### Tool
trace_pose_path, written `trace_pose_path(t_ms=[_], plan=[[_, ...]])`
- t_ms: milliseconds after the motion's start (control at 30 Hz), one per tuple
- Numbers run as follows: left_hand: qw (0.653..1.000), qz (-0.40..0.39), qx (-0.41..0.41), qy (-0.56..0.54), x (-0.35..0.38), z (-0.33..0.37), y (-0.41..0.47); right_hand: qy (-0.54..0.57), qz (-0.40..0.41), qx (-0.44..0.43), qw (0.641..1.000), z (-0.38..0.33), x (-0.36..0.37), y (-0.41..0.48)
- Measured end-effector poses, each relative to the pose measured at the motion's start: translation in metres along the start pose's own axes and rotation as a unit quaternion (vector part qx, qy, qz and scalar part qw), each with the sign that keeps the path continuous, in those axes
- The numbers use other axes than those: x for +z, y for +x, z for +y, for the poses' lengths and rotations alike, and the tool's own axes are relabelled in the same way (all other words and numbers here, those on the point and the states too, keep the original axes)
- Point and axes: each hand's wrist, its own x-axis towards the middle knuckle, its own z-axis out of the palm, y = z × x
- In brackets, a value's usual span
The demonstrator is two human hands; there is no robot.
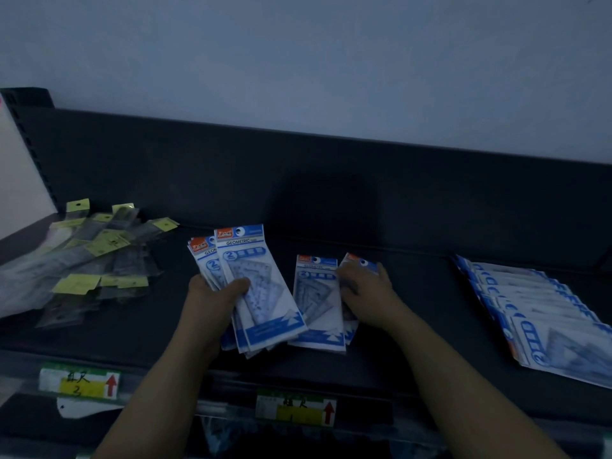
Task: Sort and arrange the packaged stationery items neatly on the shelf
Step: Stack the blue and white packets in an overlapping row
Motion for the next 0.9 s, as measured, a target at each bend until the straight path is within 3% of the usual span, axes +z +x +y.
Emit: trace_pose_path(t_ms=[100,300,600,800,900], plan=[[1.000,0.010,0.003,-0.007,-0.001,-0.003,-0.002,-0.056,0.085,0.087,0.991,-0.011,0.004,-0.007],[1.000,0.016,0.004,-0.015,-0.005,0.002,-0.007,-0.096,-0.007,0.125,0.987,-0.050,0.012,-0.011],[1.000,0.018,0.015,-0.015,-0.014,0.009,-0.015,-0.002,-0.099,0.200,0.975,-0.039,-0.001,0.009],[1.000,0.018,0.005,-0.025,-0.020,0.000,-0.011,0.089,-0.099,0.216,0.967,-0.032,-0.007,0.012],[1.000,0.016,0.009,-0.020,-0.021,-0.002,-0.012,0.120,-0.057,0.199,0.971,-0.021,-0.017,0.010]])
